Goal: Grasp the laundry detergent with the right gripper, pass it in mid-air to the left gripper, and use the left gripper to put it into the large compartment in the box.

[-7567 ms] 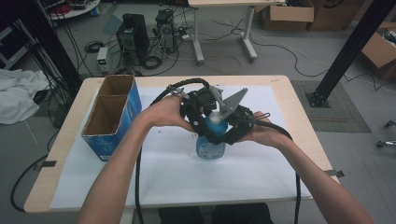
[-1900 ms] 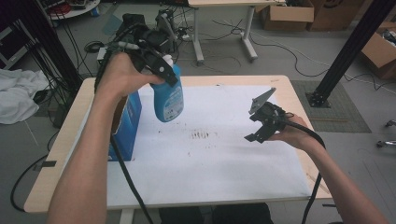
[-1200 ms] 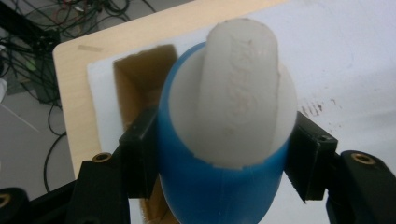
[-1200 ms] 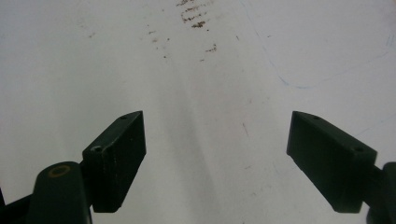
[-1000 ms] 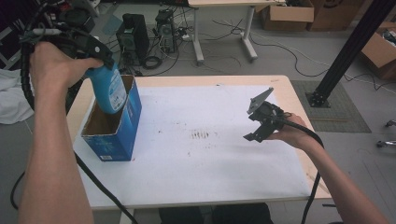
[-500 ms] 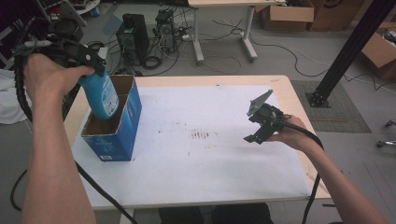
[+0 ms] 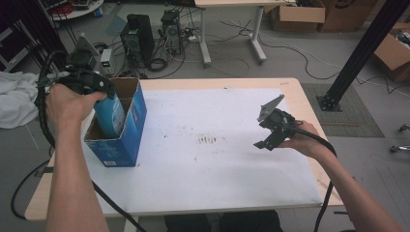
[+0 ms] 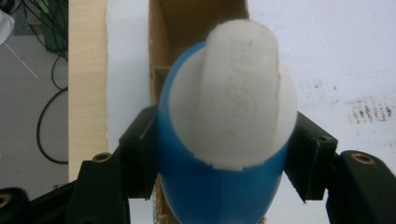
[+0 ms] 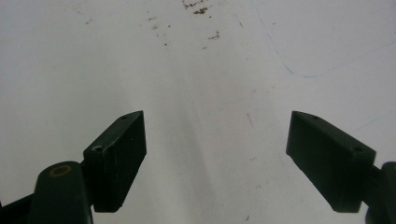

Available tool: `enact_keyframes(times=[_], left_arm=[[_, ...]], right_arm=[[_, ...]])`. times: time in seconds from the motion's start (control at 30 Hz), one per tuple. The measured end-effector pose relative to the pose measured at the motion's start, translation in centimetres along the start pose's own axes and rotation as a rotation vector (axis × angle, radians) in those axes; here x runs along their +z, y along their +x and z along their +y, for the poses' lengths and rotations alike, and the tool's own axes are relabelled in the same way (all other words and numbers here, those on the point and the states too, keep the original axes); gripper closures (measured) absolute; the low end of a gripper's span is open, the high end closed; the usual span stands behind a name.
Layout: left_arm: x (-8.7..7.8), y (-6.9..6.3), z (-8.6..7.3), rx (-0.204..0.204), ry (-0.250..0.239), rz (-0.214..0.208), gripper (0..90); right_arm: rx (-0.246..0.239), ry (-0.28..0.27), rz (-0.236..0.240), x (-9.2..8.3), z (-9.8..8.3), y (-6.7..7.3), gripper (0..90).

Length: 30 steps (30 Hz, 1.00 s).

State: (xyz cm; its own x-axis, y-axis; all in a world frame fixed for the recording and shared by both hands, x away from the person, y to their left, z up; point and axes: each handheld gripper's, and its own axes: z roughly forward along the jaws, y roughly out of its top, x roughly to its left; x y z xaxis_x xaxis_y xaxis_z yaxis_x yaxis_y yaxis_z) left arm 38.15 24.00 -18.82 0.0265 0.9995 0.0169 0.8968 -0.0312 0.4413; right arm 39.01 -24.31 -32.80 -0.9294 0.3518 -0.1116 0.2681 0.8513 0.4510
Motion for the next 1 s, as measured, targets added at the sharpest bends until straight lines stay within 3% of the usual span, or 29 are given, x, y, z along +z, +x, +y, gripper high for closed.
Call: enact_keyframes(times=[0.43,0.7,1.0], left_arm=[[4.6,0.5,-1.7,-0.019,0.036,0.017,38.2],[6.2,0.4,-1.9,-0.030,0.051,0.018,38.2],[7.3,0.0,-2.0,-0.036,0.049,0.048,38.2]], right_arm=[[0.013,0.013,-0.004,0.1,-0.8,-0.1,20.2],[0.014,0.017,-0.002,0.4,-0.9,0.0,20.3],[0.028,0.021,-0.006,0.4,-1.4,0.0,20.4]])
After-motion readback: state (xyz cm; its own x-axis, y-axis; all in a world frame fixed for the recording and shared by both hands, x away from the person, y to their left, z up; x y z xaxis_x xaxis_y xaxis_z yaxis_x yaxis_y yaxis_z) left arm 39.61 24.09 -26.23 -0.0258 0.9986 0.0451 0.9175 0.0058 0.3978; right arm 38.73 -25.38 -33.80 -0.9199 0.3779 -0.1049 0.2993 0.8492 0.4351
